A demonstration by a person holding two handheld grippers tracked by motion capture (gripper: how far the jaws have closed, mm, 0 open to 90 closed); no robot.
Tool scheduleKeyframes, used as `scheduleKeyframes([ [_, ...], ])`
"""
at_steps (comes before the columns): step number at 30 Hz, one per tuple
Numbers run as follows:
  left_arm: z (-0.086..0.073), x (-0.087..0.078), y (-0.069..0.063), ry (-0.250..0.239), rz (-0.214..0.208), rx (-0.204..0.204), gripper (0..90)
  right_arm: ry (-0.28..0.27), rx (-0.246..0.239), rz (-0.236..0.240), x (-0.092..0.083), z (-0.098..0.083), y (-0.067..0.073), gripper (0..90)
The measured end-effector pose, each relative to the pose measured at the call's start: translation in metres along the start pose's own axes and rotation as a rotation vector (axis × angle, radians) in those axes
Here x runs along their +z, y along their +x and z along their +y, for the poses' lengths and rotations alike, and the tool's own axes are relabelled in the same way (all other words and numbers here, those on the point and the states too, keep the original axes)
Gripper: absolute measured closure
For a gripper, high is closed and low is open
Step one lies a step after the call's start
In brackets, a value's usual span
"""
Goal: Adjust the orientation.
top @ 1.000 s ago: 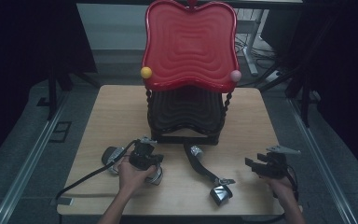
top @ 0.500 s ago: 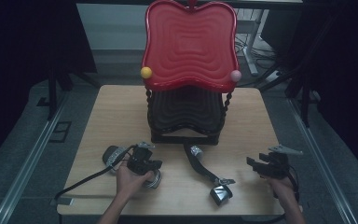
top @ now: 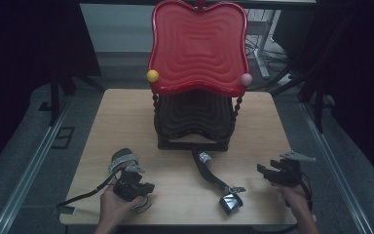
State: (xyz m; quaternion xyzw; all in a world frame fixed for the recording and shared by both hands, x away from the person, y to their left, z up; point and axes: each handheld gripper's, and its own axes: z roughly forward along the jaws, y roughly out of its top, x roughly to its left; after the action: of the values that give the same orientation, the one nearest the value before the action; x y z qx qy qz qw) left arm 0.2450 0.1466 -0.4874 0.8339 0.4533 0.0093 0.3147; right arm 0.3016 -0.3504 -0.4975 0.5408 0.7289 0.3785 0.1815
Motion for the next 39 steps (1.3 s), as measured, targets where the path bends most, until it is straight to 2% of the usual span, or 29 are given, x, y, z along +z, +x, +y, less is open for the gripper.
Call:
scheduleKeyframes([
  [1,-0.002,-0.002,0.000,0.004,0.000,0.000,90.0,0.001,-0.001,0.000,0.000,0.000,0.000,35.0],
  [4,-0.011,-0.009,0.008,0.001,-0.037,-0.041,90.0,0.004,-0.004,0.000,0.001,0.000,0.001,34.9],
  [5,-0.013,-0.011,0.011,0.004,-0.035,-0.046,90.0,0.003,-0.003,0.001,0.001,0.000,0.001,35.0],
  [8,-0.018,-0.017,0.016,0.009,-0.025,-0.055,90.0,0.006,-0.004,0.000,0.001,0.000,0.001,35.0],
  [9,-0.020,-0.019,0.017,0.018,-0.017,-0.049,90.0,0.006,-0.004,0.000,0.001,0.000,0.001,35.0],
  [10,-0.022,-0.024,0.017,0.033,0.010,-0.038,90.0,0.006,-0.006,0.001,0.001,0.000,0.001,34.9],
  [15,-0.027,-0.031,0.019,0.065,0.043,-0.019,89.9,0.012,-0.013,0.000,0.002,0.000,0.002,34.9],
  [16,-0.032,-0.033,0.023,0.058,0.030,-0.042,90.0,0.012,-0.012,0.000,0.002,0.000,0.002,34.9],
  [18,-0.035,-0.036,0.027,0.053,0.018,-0.059,90.0,0.011,-0.013,0.000,0.002,0.000,0.002,34.9],
  [19,-0.037,-0.038,0.028,0.057,0.029,-0.052,90.0,0.011,-0.012,0.000,0.002,0.000,0.002,34.9],
  [22,-0.046,-0.046,0.033,0.046,0.061,-0.077,90.0,0.012,-0.010,-0.002,0.002,-0.001,0.001,34.9],
  [26,-0.053,-0.055,0.039,0.041,0.084,-0.088,89.9,0.015,-0.013,0.000,0.003,-0.001,0.002,34.9],
  [34,-0.067,-0.074,0.058,-0.005,0.101,-0.163,89.6,0.020,-0.018,-0.001,0.004,-0.001,0.002,34.9],
  [37,-0.067,-0.078,0.061,-0.023,0.123,-0.178,87.6,0.024,-0.016,0.001,0.005,-0.001,0.002,34.8],
  [39,-0.067,-0.079,0.062,-0.032,0.121,-0.183,85.9,0.023,-0.016,0.003,0.006,-0.001,0.003,34.8],
])
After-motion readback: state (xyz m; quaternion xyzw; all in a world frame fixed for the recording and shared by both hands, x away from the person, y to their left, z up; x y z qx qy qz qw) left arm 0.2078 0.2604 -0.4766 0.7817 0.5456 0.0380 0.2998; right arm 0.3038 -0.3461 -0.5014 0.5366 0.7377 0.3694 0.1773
